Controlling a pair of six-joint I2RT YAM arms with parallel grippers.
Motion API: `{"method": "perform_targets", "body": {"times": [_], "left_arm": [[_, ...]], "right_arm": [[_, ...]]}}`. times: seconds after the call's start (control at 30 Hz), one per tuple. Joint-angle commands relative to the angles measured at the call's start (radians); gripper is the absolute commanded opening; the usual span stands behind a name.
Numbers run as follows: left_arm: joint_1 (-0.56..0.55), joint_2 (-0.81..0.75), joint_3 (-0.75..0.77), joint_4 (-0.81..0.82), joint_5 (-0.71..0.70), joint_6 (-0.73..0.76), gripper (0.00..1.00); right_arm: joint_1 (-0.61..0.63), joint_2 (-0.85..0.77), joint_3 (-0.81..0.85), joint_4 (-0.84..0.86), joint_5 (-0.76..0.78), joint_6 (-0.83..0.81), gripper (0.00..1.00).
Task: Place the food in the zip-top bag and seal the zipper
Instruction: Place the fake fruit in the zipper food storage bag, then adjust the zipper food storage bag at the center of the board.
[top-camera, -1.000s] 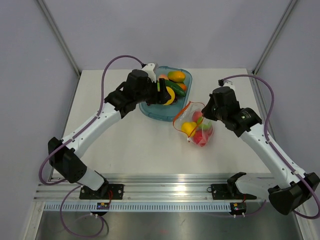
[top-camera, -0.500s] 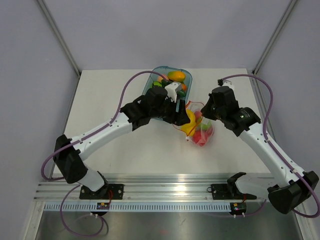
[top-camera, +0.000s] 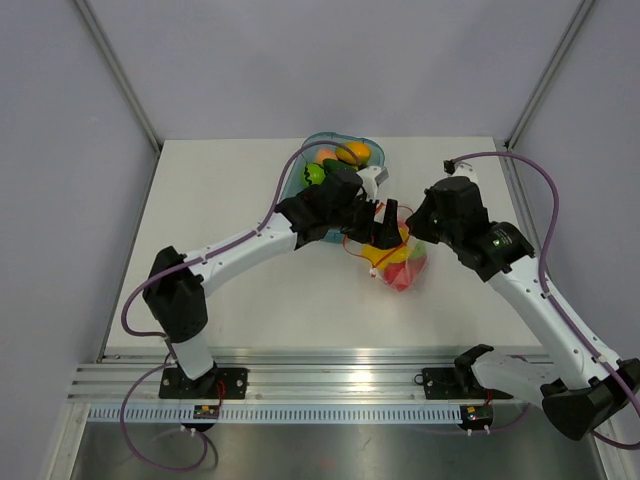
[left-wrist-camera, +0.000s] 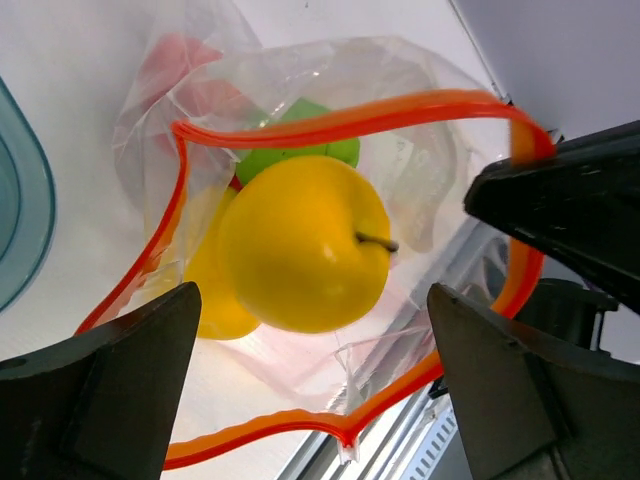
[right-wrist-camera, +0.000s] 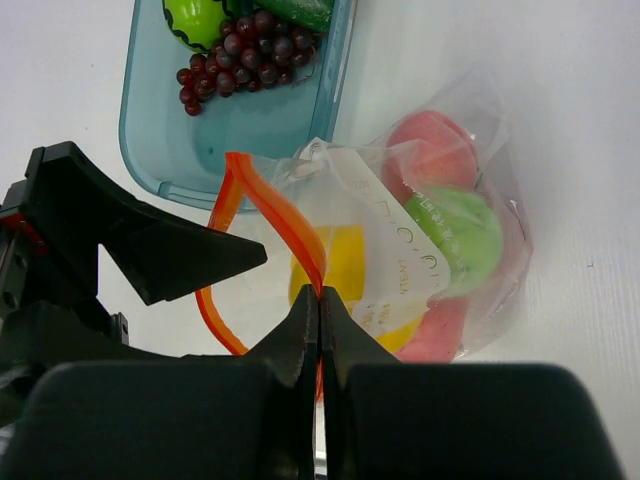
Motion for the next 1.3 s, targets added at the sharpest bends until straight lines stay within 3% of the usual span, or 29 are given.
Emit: {"method": "perform_targets", "body": {"times": [0.0, 0.33, 0.43, 0.53, 0.57, 0.7, 0.8, 0.97, 1.1, 1.27], "left_arm": [[-0.016, -0.039, 0.062, -0.013, 0.030, 0.028, 0.99], [-0.001, -0.204, -0.010, -0.097, -0.106, 0.163, 0.99], [0.071, -0.240, -0.051, -0.103, -0.107, 0.159, 0.99], [0.176, -0.299, -0.138, -0.033, -0.056, 0.113, 0.91], [0.200, -0.306, -0.174, -0.018, -0.080, 0.097, 0.84], [0.295, -0.278, -0.160, -0.059, -0.128, 0.060, 0.77], [0.297, -0.251, -0.154, -0.062, -0.032, 0.068, 0.73], [0.271, -0.288, -0.247, 0.082, 0.178, 0.074, 0.74], [0.196, -0.252, -0.246, 0.035, 0.171, 0.137, 0.80], [0.150, -0.213, -0.258, 0.073, 0.199, 0.107, 0.74]], "right_arm": [[-0.001, -0.025, 0.006, 0.015, -0.003, 0.006, 0.00], [-0.001, -0.028, 0.008, 0.009, 0.001, 0.005, 0.00], [-0.001, -0.037, 0.009, 0.000, 0.003, 0.002, 0.00], [-0.001, -0.043, 0.012, -0.009, 0.004, 0.002, 0.00], [-0.001, -0.045, 0.012, -0.012, 0.004, -0.001, 0.00], [-0.001, -0.054, 0.020, -0.027, -0.019, -0.017, 0.00], [-0.001, -0.071, 0.018, -0.028, -0.060, -0.040, 0.00], [0.001, -0.085, 0.046, -0.027, -0.077, -0.049, 0.00], [-0.001, -0.085, 0.048, -0.034, -0.078, -0.044, 0.00], [-0.001, -0.089, 0.034, -0.037, -0.060, -0.035, 0.00]]}}
